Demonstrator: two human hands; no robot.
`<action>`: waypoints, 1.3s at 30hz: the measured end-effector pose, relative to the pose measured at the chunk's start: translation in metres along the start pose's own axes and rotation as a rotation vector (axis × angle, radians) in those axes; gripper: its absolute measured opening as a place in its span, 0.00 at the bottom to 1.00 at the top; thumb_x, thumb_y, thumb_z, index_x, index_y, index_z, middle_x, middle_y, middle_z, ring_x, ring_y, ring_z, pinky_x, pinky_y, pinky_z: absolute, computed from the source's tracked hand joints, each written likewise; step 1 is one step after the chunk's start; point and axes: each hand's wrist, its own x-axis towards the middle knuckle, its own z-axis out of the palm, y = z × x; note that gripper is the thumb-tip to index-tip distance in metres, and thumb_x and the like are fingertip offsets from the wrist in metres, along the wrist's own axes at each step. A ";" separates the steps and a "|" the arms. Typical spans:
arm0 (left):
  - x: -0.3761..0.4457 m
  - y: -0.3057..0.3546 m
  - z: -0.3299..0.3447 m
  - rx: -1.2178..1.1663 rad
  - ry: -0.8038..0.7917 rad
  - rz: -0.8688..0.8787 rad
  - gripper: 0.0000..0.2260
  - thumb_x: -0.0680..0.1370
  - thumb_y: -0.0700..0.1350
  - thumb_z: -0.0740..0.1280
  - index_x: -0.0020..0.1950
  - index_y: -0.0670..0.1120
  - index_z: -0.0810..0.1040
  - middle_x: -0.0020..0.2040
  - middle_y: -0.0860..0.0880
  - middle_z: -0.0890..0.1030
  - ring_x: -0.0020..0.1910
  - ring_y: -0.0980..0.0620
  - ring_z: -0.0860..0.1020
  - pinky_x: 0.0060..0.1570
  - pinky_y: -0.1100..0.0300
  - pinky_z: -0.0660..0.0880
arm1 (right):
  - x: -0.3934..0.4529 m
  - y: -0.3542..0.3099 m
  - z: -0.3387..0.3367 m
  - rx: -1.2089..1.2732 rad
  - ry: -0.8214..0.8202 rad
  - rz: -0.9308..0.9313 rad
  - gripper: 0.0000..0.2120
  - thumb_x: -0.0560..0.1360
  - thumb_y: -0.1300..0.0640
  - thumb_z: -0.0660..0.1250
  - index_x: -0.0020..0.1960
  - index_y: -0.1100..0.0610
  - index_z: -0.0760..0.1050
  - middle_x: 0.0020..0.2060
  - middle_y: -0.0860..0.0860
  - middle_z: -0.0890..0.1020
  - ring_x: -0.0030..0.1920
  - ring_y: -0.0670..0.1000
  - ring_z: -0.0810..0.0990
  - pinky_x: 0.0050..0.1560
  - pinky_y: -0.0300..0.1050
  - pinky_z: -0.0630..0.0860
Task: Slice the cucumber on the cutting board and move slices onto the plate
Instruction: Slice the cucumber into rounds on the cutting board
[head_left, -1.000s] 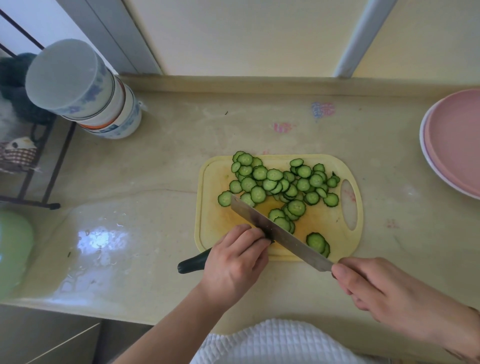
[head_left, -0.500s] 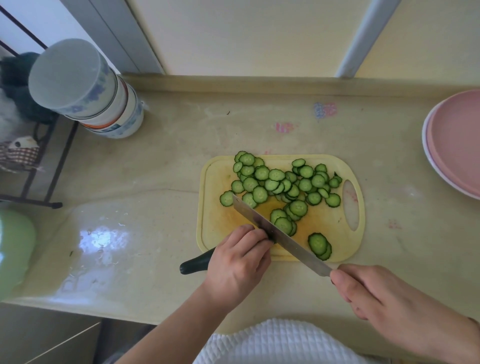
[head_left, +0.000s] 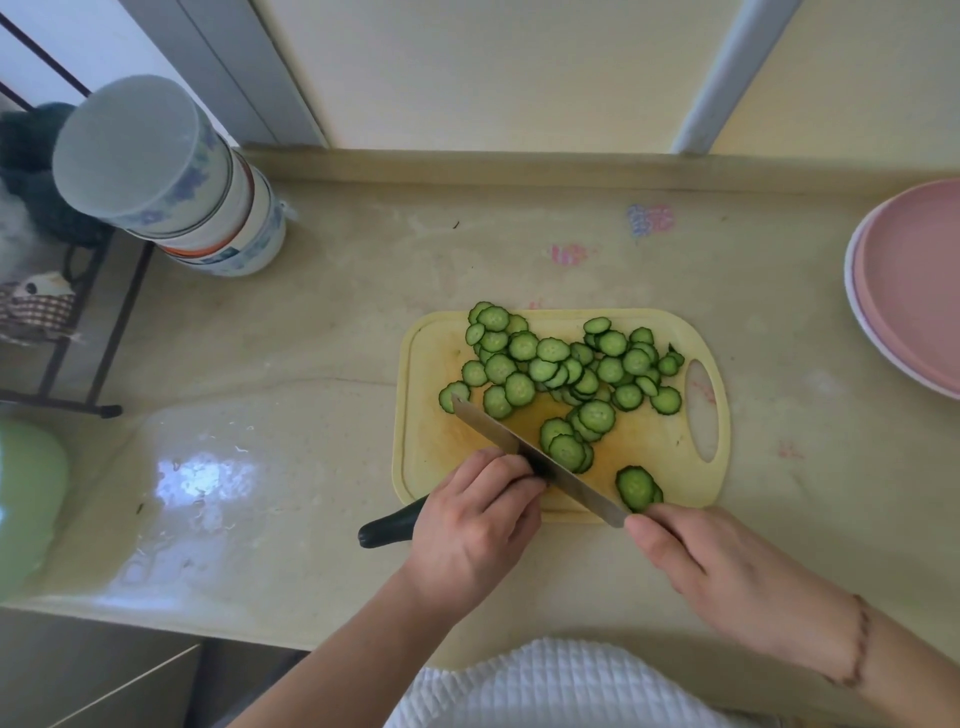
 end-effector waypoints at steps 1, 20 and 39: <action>0.000 0.000 0.000 0.001 0.003 0.000 0.02 0.78 0.37 0.72 0.48 0.39 0.85 0.49 0.45 0.83 0.48 0.44 0.81 0.48 0.54 0.80 | 0.000 0.001 -0.002 -0.009 0.006 -0.001 0.31 0.75 0.29 0.45 0.35 0.54 0.67 0.25 0.49 0.70 0.27 0.51 0.69 0.32 0.49 0.69; 0.002 0.003 0.000 0.005 0.008 -0.005 0.01 0.77 0.36 0.73 0.46 0.39 0.85 0.48 0.45 0.83 0.47 0.45 0.81 0.48 0.55 0.80 | -0.024 -0.017 -0.016 0.058 -0.062 0.008 0.28 0.74 0.33 0.49 0.36 0.59 0.65 0.25 0.47 0.66 0.27 0.45 0.63 0.31 0.41 0.62; 0.000 0.001 0.000 0.000 0.003 -0.004 0.01 0.76 0.35 0.73 0.45 0.39 0.84 0.46 0.45 0.82 0.47 0.45 0.81 0.48 0.55 0.79 | -0.002 -0.006 -0.007 0.057 -0.025 0.045 0.31 0.74 0.28 0.46 0.35 0.54 0.67 0.24 0.47 0.68 0.26 0.44 0.65 0.30 0.48 0.67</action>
